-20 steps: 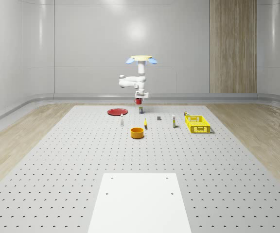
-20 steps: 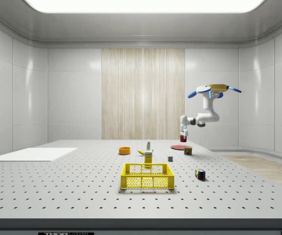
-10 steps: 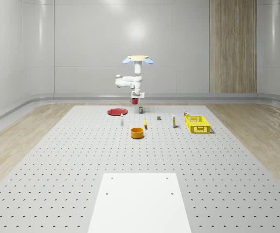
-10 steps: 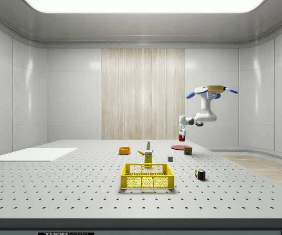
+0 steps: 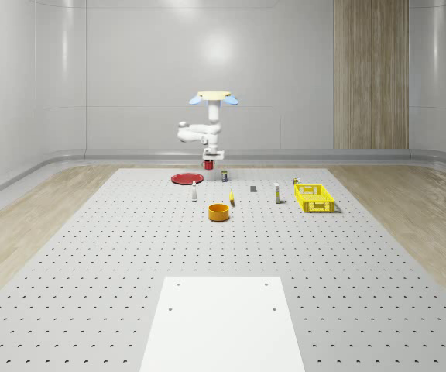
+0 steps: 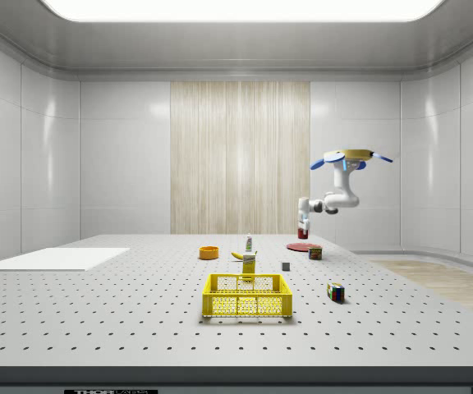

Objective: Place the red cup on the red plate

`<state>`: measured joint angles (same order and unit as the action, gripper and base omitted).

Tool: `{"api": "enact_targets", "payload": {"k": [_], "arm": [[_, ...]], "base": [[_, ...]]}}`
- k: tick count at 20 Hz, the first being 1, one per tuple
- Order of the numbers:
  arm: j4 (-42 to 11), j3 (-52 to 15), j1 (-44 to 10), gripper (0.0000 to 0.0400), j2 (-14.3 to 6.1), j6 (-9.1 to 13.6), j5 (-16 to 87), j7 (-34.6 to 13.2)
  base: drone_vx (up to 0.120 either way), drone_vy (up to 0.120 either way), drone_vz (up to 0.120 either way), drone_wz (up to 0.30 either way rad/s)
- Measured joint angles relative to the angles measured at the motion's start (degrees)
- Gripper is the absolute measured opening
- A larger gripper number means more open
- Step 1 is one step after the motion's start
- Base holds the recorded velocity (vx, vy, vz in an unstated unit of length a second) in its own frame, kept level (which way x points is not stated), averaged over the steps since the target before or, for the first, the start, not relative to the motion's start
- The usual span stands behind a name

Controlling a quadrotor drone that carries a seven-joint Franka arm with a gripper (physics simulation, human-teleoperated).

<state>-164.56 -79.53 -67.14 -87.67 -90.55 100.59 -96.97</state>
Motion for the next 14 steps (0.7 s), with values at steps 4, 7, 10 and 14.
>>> {"api": "enact_targets", "payload": {"k": [4,7,10,14], "arm": [[0.01,-0.03,-0.05,0.01,-0.24,-0.22,-0.1,-0.04],[0.02,-0.06,-0.08,0.01,-0.41,-0.38,-0.16,-0.06],[0.02,-0.08,-0.11,0.01,-0.57,-0.53,-0.23,-0.08],[0.03,-0.11,-0.15,0.01,-0.77,-0.72,-0.3,-0.11]], "base": [[0.0,-0.12,0.0,0.0],[-0.04,-0.12,0.0,0.0],[-0.12,-0.12,0.0,0.0],[0.0,-0.12,-0.07,0.0]]}}
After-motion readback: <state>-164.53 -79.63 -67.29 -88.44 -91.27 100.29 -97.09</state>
